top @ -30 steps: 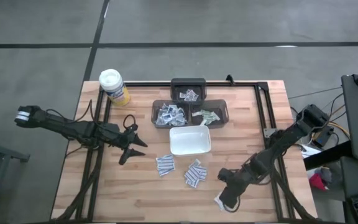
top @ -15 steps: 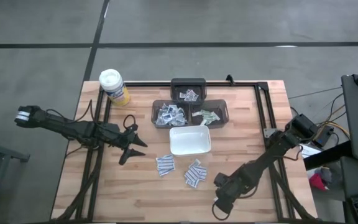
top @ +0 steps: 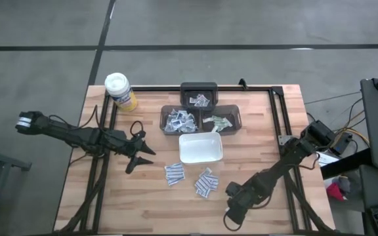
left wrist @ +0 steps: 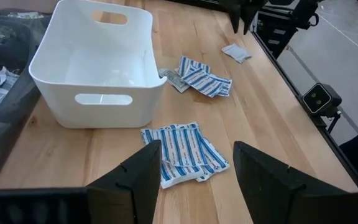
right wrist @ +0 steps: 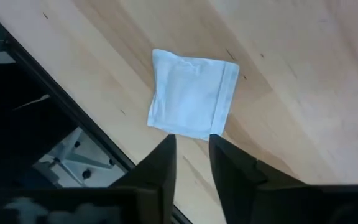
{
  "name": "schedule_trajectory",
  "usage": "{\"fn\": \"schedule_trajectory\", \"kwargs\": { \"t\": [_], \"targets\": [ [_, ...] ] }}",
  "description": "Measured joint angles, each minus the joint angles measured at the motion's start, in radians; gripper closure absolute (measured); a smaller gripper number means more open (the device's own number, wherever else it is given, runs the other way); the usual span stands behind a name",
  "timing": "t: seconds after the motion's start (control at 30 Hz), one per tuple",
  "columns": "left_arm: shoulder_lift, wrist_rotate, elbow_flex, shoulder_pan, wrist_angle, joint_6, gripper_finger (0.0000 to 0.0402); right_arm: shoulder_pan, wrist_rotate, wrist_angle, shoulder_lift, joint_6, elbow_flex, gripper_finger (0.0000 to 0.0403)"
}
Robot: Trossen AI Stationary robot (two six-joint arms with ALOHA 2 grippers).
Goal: Pick & Place First Aid Supplies
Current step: Put the blue bandage into the white bin
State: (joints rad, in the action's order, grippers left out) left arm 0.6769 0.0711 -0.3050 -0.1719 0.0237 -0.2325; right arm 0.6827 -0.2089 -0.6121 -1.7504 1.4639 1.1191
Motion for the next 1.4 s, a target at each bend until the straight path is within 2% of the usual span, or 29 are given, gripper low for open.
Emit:
{"fn": "schedule_trajectory", "kwargs": {
  "t": [0.27,0.5,0.8,1.2,1.4],
  "targets": [
    [0.000,0.000,0.001,0.000,-0.001,0.001,0.0204,-0.001,-0.002,-0.003,-0.040,-0.001,0.002,0.0275],
    [0.000,0.000,0.006,0.000,-0.006,-0.001,0.0204,-0.002,-0.002,-0.012,-0.110,0.002,0.018,0.0274],
    [-0.001,0.000,0.027,0.000,-0.015,-0.031,0.0204,-0.004,-0.021,-0.037,-0.184,0.048,0.030,0.0307],
    [-0.001,0.000,0.031,0.000,-0.016,-0.038,0.0204,-0.003,-0.001,-0.127,-0.204,0.032,0.074,0.0388],
    [-0.001,0.000,0.031,0.000,-0.016,-0.037,0.0204,-0.003,-0.001,-0.139,-0.204,0.027,0.074,0.0394]
  ]
}}
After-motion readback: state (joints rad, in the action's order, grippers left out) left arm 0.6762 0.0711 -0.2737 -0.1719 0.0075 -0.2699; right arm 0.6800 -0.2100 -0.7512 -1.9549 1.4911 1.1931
